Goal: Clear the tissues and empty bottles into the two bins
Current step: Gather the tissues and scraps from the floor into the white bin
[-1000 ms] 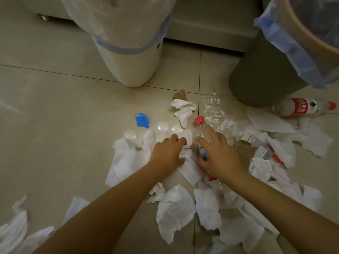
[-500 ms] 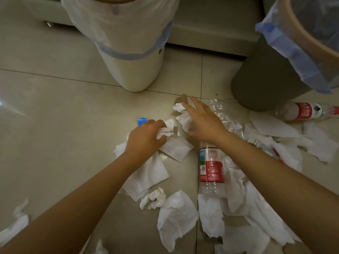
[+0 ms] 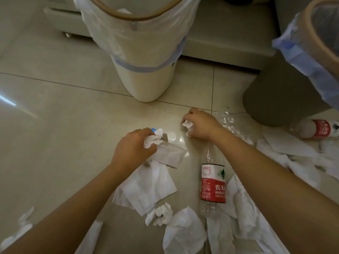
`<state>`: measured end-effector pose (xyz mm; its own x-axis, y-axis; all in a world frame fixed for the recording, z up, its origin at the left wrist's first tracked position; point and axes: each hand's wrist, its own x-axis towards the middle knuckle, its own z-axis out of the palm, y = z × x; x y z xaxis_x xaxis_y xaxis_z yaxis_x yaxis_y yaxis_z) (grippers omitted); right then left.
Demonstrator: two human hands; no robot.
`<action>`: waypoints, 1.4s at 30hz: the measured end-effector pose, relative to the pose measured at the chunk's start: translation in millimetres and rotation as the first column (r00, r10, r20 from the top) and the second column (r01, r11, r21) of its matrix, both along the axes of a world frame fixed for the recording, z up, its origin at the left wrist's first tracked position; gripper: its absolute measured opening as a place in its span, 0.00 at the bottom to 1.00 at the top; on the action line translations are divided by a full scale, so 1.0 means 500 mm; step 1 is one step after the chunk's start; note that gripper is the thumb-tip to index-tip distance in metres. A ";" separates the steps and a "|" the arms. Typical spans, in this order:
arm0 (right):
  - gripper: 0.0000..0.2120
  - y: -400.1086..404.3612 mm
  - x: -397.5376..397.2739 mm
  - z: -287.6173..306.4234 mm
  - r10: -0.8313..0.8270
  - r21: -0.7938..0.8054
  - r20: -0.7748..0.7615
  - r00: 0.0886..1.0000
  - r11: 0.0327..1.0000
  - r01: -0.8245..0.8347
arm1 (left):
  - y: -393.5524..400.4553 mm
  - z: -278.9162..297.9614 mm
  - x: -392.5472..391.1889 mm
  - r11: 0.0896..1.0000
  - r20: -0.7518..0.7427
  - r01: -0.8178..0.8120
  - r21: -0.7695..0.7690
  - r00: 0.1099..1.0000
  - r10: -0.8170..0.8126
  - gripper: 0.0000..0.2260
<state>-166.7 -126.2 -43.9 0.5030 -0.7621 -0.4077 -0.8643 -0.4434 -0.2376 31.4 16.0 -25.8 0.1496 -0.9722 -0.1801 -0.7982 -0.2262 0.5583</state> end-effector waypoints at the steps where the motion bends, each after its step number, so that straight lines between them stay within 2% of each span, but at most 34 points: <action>1: 0.18 0.010 0.000 -0.002 0.007 -0.008 0.011 1.000 1.000 -0.007 | -0.001 0.004 -0.002 1.000 -0.010 -0.010 -0.009 1.000 0.010 0.09; 4: 0.13 0.045 -0.004 0.000 -0.022 -0.006 0.057 0.998 1.000 0.023 | -0.005 0.021 -0.007 0.999 -0.044 -0.033 -0.032 0.999 0.032 0.08; 9: 0.17 0.075 0.005 0.067 -0.075 -0.017 0.253 0.965 0.996 0.082 | -0.017 0.081 -0.011 0.996 -0.056 -0.033 -0.084 0.998 0.028 0.09; 12: 0.18 0.073 0.024 0.141 -0.044 -0.088 0.348 0.936 0.993 0.079 | -0.026 0.130 -0.002 0.987 -0.046 -0.047 -0.152 0.998 0.041 0.10; 15: 0.17 0.064 0.045 0.233 0.042 -0.212 0.379 0.925 0.976 0.043 | -0.041 0.199 0.014 0.966 -0.049 -0.067 -0.249 0.997 0.057 0.09; 18: 0.17 0.045 0.063 0.323 0.101 -0.328 0.421 0.902 0.944 0.047 | -0.067 0.281 0.041 0.921 -0.026 -0.065 -0.385 0.998 0.060 0.09; 21: 0.17 0.017 0.078 0.404 0.093 -0.369 0.514 0.853 0.921 0.122 | -0.101 0.364 0.075 0.842 0.020 -0.053 -0.536 0.997 0.075 0.10; 24: 0.17 -0.012 0.094 0.468 0.094 -0.419 0.525 0.846 0.893 0.161 | -0.152 0.437 0.101 0.790 0.058 -0.041 -0.611 0.994 0.097 0.11; 30: 0.18 -0.059 0.153 0.524 0.052 -0.459 0.540 0.840 0.855 0.242 | -0.290 0.494 0.128 0.796 0.106 -0.127 -0.592 0.967 0.233 0.18; 33: 0.17 -0.081 0.186 0.534 0.055 -0.469 0.562 0.825 0.843 0.263 | -0.328 0.468 0.123 0.889 0.356 -0.037 -0.457 0.908 0.221 0.30; 35: 0.17 -0.095 0.206 0.535 0.063 -0.486 0.552 0.832 0.834 0.260 | -0.331 0.442 0.122 0.931 0.395 -0.022 -0.364 0.902 0.176 0.35; 38: 0.20 -0.113 0.239 0.535 0.088 -0.500 0.539 0.838 0.834 0.234 | -0.316 0.410 0.132 0.925 0.422 -0.013 -0.379 0.887 0.186 0.31; 42: 0.37 -0.131 0.272 0.526 0.061 -0.434 0.489 0.870 0.882 0.182 | -0.272 0.388 0.153 0.879 0.400 0.018 -0.476 0.894 0.199 0.24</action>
<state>-30.6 -191.9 219.3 0.4855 -0.8321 0.2681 -0.7241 -0.5546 -0.4100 108.0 -120.0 168.0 0.1968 -0.9029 0.3821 -0.9674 -0.1156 0.2252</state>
